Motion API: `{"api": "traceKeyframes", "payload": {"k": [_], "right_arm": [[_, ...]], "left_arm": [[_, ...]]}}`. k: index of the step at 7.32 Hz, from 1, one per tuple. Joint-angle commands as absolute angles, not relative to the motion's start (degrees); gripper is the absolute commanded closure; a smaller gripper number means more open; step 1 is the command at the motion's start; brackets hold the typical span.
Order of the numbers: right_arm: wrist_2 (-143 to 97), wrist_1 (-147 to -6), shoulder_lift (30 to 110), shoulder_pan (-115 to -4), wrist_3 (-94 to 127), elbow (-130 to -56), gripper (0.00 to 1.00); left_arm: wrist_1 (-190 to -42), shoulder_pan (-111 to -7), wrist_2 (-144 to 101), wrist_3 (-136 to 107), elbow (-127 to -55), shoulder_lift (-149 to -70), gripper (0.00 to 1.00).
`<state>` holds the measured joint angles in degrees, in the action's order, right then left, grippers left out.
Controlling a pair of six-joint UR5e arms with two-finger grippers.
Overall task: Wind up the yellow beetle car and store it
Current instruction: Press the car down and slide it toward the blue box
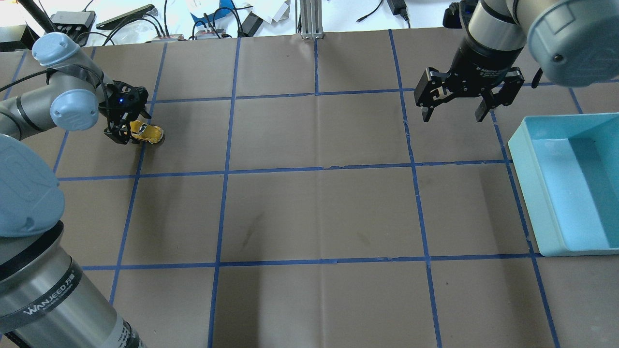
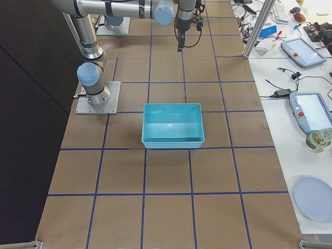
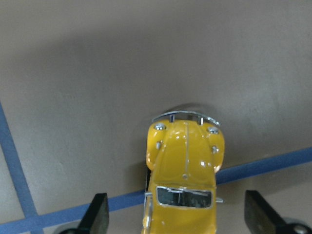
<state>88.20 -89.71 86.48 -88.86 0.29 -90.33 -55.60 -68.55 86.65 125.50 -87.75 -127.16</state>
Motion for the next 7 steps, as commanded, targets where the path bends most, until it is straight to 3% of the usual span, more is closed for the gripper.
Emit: {"api": "traceKeyframes", "payload": {"k": [1,2,3,7], "right_arm": [[88.24,-89.65,86.48,-88.86,0.26,-90.35,0.00],[88.33,-89.65,86.48,-88.77,0.18,-90.35,0.00],[88.33,-89.65,86.40,-88.68,0.18,-90.35,0.00],[88.24,-89.65,86.48,-88.68,0.09,-90.35,0.00]], "left_arm": [[-55.63,-68.55,86.75,125.68,-87.98,-126.92,0.59],[-55.72,-68.55,86.84,125.77,-88.07,-126.57,0.70],[-55.72,-68.55,86.84,125.68,-87.98,-126.04,0.73],[-55.90,-68.99,86.66,124.80,-87.54,-124.98,0.77]]}}
